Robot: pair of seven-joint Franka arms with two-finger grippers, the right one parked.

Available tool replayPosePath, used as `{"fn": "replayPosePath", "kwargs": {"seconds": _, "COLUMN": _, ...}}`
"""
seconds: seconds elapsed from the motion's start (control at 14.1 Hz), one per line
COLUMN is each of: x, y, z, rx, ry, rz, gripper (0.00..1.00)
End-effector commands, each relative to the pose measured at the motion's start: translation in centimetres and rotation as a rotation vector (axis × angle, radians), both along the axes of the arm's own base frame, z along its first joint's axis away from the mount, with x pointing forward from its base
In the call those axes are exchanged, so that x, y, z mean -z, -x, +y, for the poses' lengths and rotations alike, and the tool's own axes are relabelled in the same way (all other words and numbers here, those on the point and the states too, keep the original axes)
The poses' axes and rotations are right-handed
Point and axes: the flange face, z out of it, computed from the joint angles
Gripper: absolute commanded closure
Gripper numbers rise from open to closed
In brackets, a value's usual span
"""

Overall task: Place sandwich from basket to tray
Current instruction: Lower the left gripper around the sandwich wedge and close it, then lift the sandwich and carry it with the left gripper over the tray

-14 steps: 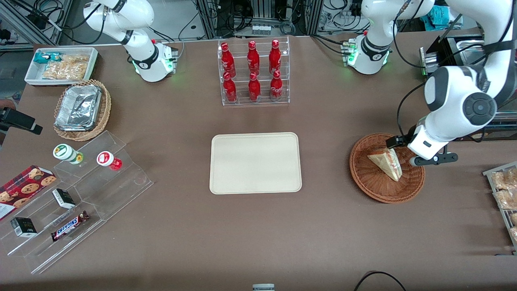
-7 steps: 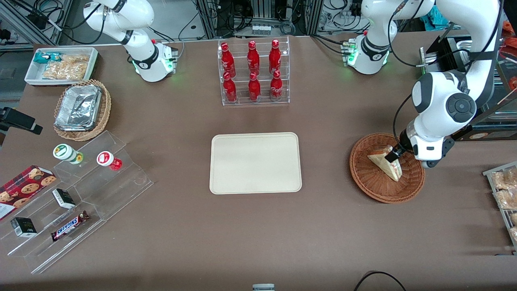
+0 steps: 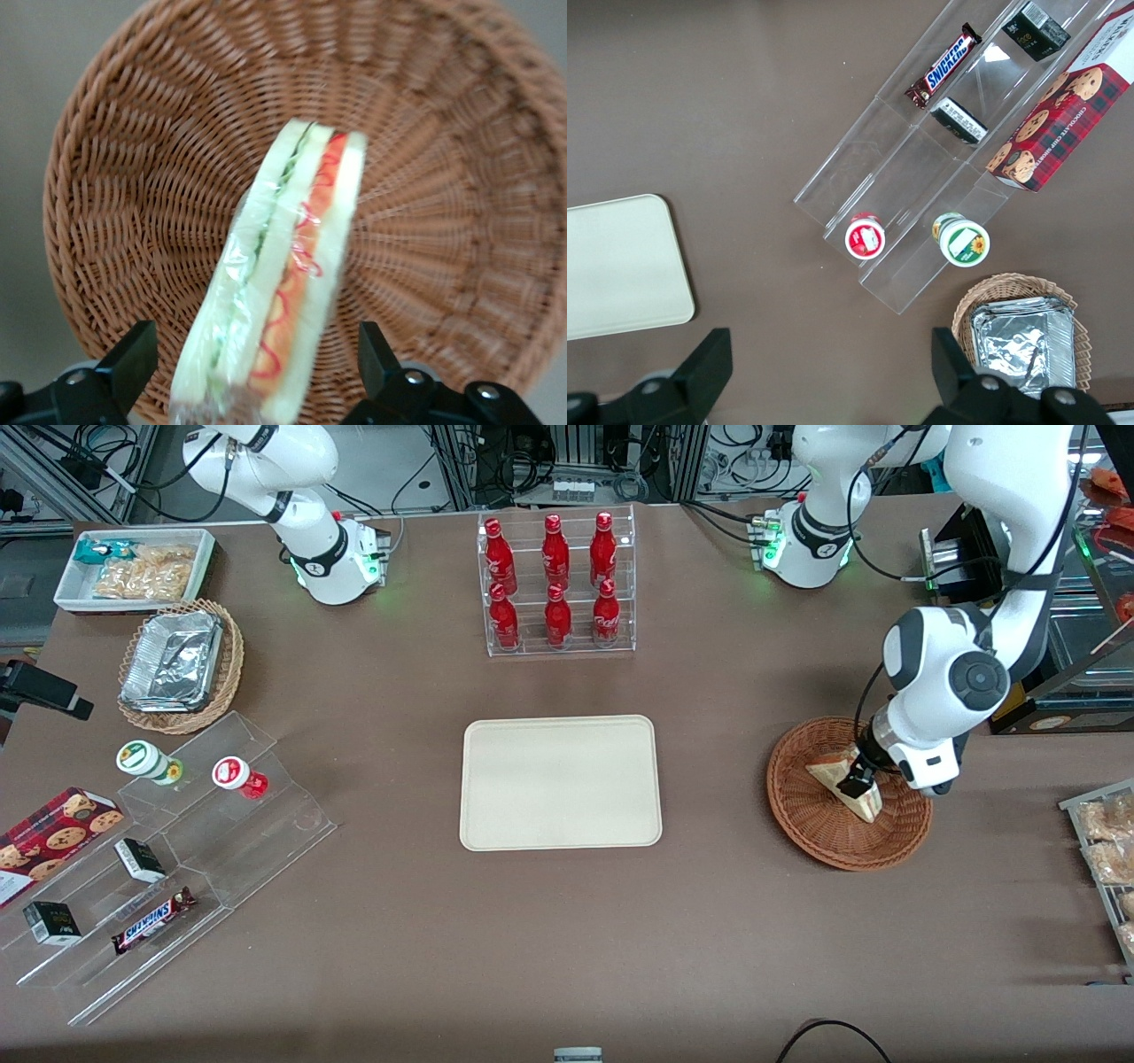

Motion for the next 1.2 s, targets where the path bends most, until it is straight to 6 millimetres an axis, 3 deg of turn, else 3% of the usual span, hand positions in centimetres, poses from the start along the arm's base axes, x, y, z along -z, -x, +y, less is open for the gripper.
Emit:
{"fn": "replayPosePath", "kwargs": {"seconds": 0.0, "x": 1.9, "y": 0.0, "z": -0.4, "rx": -0.016, "ry": 0.004, "rz": 0.019, "gripper": 0.51}}
{"fn": "replayPosePath", "kwargs": {"seconds": 0.07, "x": 1.8, "y": 0.1, "z": -0.4, "rx": 0.000, "ry": 0.002, "rz": 0.022, "gripper": 0.80}}
{"fn": "replayPosePath", "kwargs": {"seconds": 0.14, "x": 1.1, "y": -0.1, "z": -0.5, "rx": 0.010, "ry": -0.002, "rz": 0.011, "gripper": 0.87}}
{"fn": "replayPosePath", "kwargs": {"seconds": 0.28, "x": -1.4, "y": -0.8, "z": -0.6, "rx": 0.021, "ry": -0.007, "rz": -0.002, "gripper": 0.89}}
{"fn": "replayPosePath", "kwargs": {"seconds": 0.42, "x": -5.4, "y": -2.0, "z": -1.8, "rx": 0.093, "ry": -0.008, "rz": 0.026, "gripper": 0.92}}
{"fn": "replayPosePath", "kwargs": {"seconds": 0.64, "x": -9.3, "y": -3.3, "z": -6.5, "rx": 0.351, "ry": 0.018, "rz": 0.084, "gripper": 0.92}}
{"fn": "replayPosePath", "kwargs": {"seconds": 0.78, "x": -10.6, "y": -3.3, "z": -10.4, "rx": 0.560, "ry": 0.049, "rz": 0.068, "gripper": 0.92}}
{"fn": "replayPosePath", "kwargs": {"seconds": 1.06, "x": -9.1, "y": -4.2, "z": -24.8, "rx": 0.724, "ry": 0.118, "rz": 0.108, "gripper": 0.95}}
{"fn": "replayPosePath", "kwargs": {"seconds": 1.13, "x": -9.0, "y": -4.8, "z": -27.2, "rx": 0.720, "ry": 0.127, "rz": 0.101, "gripper": 0.96}}
